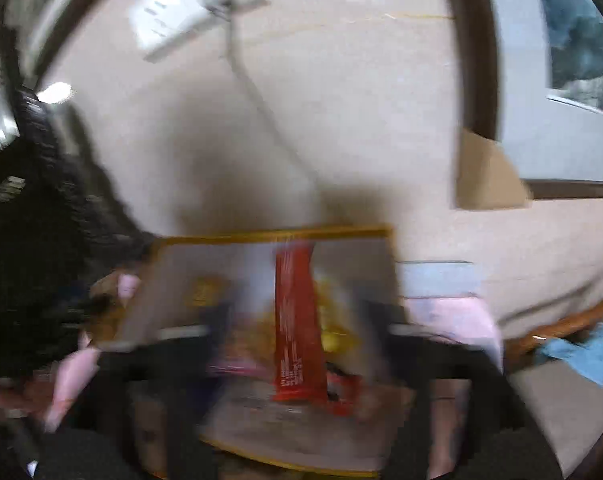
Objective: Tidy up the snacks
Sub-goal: 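Release the chocolate bar into the box with the right tool while the left tool releases the pastry bag, then grasp the orange-topped snack bag beside the box with the right tool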
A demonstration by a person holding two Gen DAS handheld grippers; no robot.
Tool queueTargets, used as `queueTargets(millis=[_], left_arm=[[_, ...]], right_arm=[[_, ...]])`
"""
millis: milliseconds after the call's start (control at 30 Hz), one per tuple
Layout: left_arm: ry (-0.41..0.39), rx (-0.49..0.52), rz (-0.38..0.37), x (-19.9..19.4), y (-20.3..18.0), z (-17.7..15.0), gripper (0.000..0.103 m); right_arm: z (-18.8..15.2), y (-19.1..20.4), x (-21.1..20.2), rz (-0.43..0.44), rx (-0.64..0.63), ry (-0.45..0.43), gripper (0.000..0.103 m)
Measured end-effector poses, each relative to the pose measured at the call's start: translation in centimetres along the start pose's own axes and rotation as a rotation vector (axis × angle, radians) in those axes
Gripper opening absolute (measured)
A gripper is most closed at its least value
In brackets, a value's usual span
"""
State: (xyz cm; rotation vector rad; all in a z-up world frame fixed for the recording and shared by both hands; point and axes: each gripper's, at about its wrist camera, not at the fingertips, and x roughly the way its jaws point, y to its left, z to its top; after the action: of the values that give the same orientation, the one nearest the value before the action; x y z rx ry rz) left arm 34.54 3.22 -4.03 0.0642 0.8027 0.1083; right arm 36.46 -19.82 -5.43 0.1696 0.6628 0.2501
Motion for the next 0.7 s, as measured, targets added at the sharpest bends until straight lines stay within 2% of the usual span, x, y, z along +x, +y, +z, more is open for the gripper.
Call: queueTargets(millis=[33,100,233,333,433,500,533,567,633,700], left_arm=[[-0.027,-0.005,0.012,-0.4,-0.1,0.0,0.101],[-0.051,0.043,0.014,-1.1,-0.4,-0.2,0.101],[-0.036,0.154,0.118,-1.6,-1.1,-1.3,0.101],[-0.001,0.21,0.179,-1.7,-1.0,-3.7,0.101],[0.129,0.196,0.213,-0.6,0.4,-8.6,0.101],[0.264,0.173,0.208,0.2,1.8,-13.1,0.101],[0.323,0.161,0.188,0.4,2.4,-15.2,0.101],[0.407,0.14,0.134,0.6,3.2,-18.0,0.101],[0.474,0.11,0.103,0.5,4.0,-20.6,0.101],[0.512,0.08,0.11,-0.1,4.9,-22.9,0.101]], right_arm=[[-0.2,-0.3,-0.1,-0.023,0.004,-0.005,0.102],[-0.7,-0.8,-0.7,-0.016,-0.005,-0.015,0.102],[-1.7,-0.6,-1.9,-0.055,-0.074,-0.001,0.102],[-3.5,0.1,-2.8,-0.022,-0.098,0.049,0.102],[-6.8,0.5,-3.3,0.043,-0.058,0.118,0.102],[-10.0,2.3,-2.6,0.11,-0.072,0.225,0.102],[-12.0,3.5,-2.3,0.112,-0.101,0.252,0.102],[-13.3,4.5,-2.4,0.088,-0.128,0.243,0.102],[-15.9,6.8,-2.2,0.044,-0.23,0.237,0.102],[-18.6,9.7,-1.2,0.097,-0.37,0.261,0.102]])
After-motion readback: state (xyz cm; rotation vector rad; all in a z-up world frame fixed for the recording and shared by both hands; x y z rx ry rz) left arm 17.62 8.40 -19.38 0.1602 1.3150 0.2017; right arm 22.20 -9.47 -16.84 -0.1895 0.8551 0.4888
